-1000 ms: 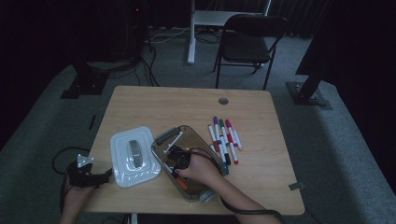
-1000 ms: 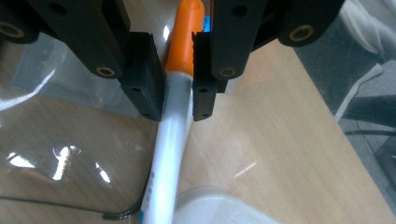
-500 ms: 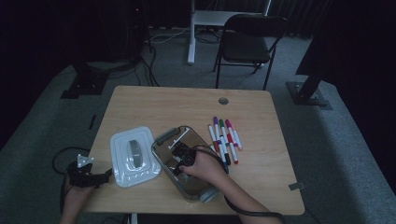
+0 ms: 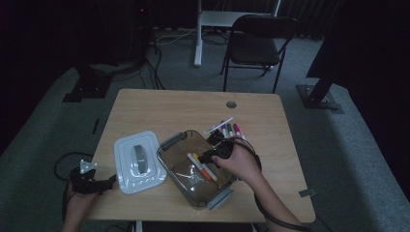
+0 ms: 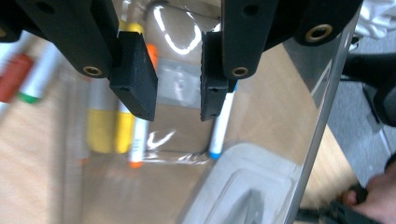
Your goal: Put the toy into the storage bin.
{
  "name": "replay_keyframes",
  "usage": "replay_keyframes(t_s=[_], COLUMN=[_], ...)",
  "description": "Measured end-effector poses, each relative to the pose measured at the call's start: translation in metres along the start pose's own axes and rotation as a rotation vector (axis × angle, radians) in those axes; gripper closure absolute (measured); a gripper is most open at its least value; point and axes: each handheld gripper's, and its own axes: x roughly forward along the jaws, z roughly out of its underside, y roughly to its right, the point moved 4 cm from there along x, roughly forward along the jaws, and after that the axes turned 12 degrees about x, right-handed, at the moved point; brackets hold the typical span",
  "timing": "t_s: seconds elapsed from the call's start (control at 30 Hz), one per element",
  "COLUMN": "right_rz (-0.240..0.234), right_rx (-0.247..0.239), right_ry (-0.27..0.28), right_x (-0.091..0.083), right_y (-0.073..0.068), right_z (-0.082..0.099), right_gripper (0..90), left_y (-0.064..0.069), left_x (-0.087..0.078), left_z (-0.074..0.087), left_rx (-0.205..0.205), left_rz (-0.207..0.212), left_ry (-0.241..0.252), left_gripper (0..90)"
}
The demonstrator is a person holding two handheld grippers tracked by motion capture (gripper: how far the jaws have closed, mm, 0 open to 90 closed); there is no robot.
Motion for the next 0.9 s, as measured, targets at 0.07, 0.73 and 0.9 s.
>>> replay_keyframes(t_s=[0.07,0.73,0.9], right_rz=[0.005,0.232,0.274], right_rx=[0.014,0.184,0.228], right_ry=[0.041,0.183,0.184], right_x=[-0.013,-0.041,-0.028], right_y=[0.008,0.126,0.155], right_z=[0.0,0.014,0.012], right_gripper=[65.7,63.0,64.5], left_y=[0.0,0.0,0.0], left_x=[0.0,0.0,0.0], left_z=[0.0,0.0,0.0], left_rx=[0.0,-0.001,0.0], left_rz=[0.0,0.001,0.0], left_ry=[-0.001,-0.001,-0.001], left_gripper=[0.7,0.7,0.7])
